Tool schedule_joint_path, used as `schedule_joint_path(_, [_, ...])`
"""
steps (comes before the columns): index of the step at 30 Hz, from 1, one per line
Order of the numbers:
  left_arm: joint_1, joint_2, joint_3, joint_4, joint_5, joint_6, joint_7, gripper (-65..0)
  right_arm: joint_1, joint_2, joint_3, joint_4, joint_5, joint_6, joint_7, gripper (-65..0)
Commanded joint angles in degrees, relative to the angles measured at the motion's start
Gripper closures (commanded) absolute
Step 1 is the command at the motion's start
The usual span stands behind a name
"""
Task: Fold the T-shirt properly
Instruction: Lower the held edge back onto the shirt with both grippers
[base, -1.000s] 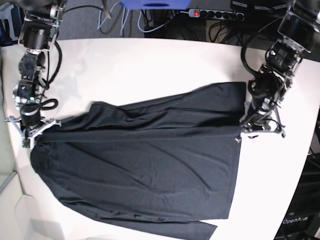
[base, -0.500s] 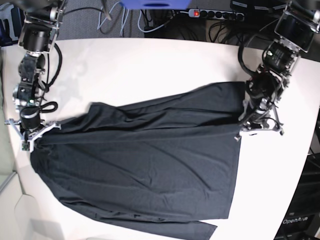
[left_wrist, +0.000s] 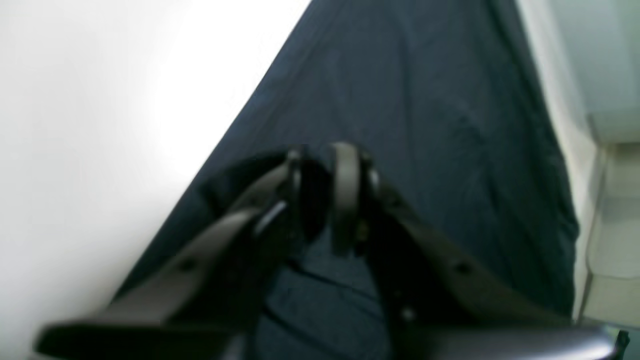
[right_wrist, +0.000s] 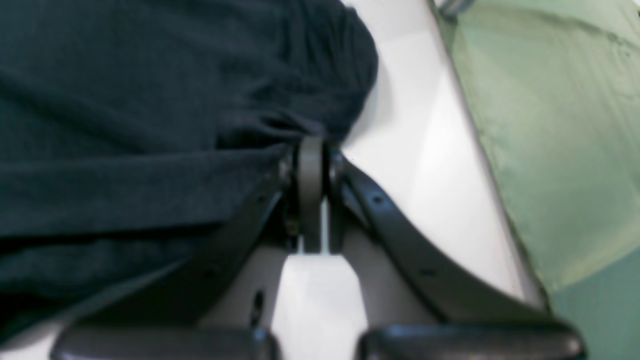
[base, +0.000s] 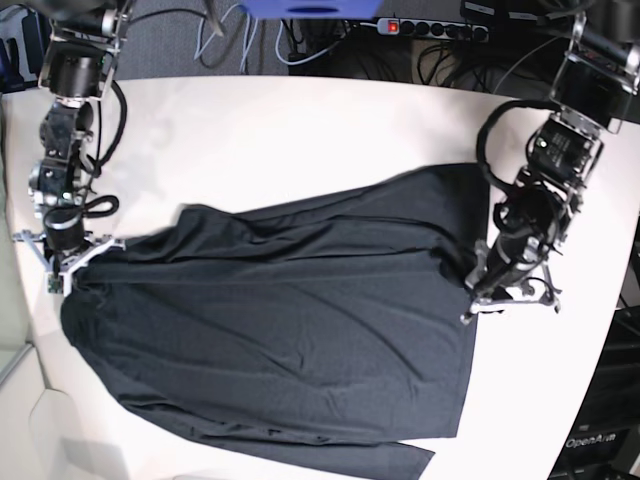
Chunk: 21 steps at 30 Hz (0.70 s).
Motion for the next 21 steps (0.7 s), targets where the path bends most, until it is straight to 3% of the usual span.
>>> schedule_joint_path(1, [-1.0,-0.7,-0.5,-0.6,0.6,-0.5,-0.6,-14.1,1.0,0.9,0.3,0.9,0.0,-0.2,1.6,0.0])
schedule_joint_path(12, [1.4,0.6,0.0,-1.6,0.5,-0.5,-0.3,-25.5,0.4,0.8,0.4,0.9,0.0,-0.2,1.7,0.0])
schedule_joint_path(16, [5.2,0.7,0.0,1.0,0.5,-0.5,-0.3,-33.1,0.4,0.8,0.5,0.9,0.1,-0.2,1.6,-0.3])
schedule_joint_path(21, [9.4,0.5,0.0,4.7,0.6,-0.6,-0.3,-34.6,-0.3,0.8,0.5,1.1,0.1,-0.2,1.6,-0.4])
